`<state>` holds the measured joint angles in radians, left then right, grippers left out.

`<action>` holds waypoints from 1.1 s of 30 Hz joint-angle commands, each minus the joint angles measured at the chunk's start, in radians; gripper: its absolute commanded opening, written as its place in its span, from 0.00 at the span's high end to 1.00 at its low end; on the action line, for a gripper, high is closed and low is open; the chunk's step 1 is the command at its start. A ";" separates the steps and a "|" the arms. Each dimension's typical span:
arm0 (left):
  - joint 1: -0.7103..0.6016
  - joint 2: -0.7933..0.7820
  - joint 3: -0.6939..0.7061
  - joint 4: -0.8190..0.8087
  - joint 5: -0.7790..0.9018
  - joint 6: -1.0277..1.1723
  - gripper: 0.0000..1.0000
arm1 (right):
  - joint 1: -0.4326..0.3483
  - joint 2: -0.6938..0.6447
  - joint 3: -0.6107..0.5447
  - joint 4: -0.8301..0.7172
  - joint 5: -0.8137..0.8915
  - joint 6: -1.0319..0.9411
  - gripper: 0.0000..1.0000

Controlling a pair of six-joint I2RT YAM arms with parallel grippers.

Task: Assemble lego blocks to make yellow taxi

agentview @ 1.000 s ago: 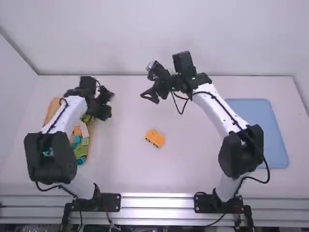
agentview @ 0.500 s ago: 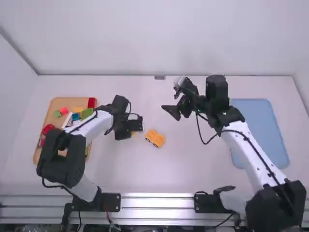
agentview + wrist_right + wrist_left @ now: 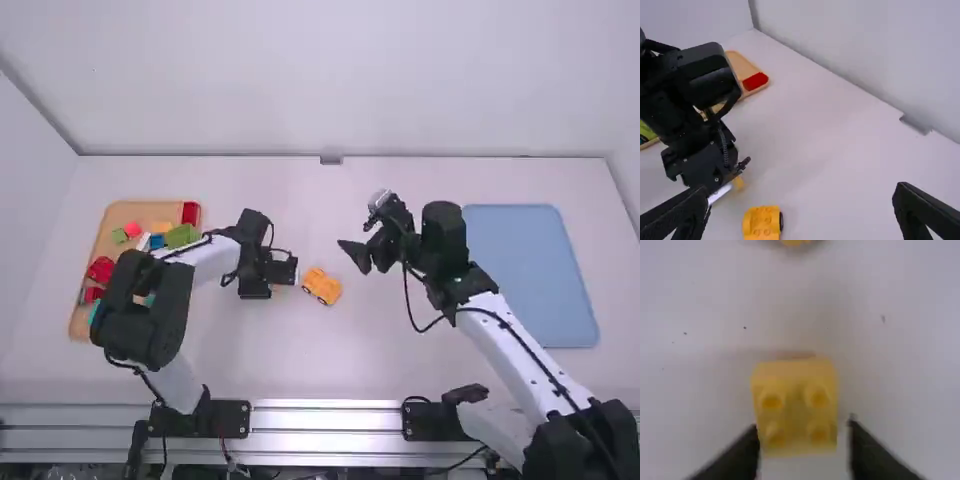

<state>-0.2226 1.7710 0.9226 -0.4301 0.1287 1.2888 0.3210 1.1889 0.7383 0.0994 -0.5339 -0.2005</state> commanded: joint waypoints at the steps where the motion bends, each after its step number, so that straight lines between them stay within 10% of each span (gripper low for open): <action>1: 0.005 0.005 -0.012 0.013 0.025 0.009 0.01 | -0.013 -0.017 -0.007 -0.014 0.011 0.017 0.02; 14: 0.188 -0.041 0.004 0.024 0.624 0.024 0.01 | -0.044 0.051 -0.052 -0.005 -0.075 -0.071 0.02; 24: 0.321 -0.041 -0.047 0.073 0.719 -0.211 0.01 | 0.071 0.357 -0.315 0.712 -0.087 -0.129 0.02; 33: 0.317 -0.041 -0.047 0.117 0.721 -0.254 0.01 | 0.185 0.384 -0.447 0.823 0.223 0.021 0.02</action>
<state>0.0937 1.7508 0.8810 -0.3134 0.8181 1.0740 0.4889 1.5505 0.3088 0.9184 -0.4240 -0.2436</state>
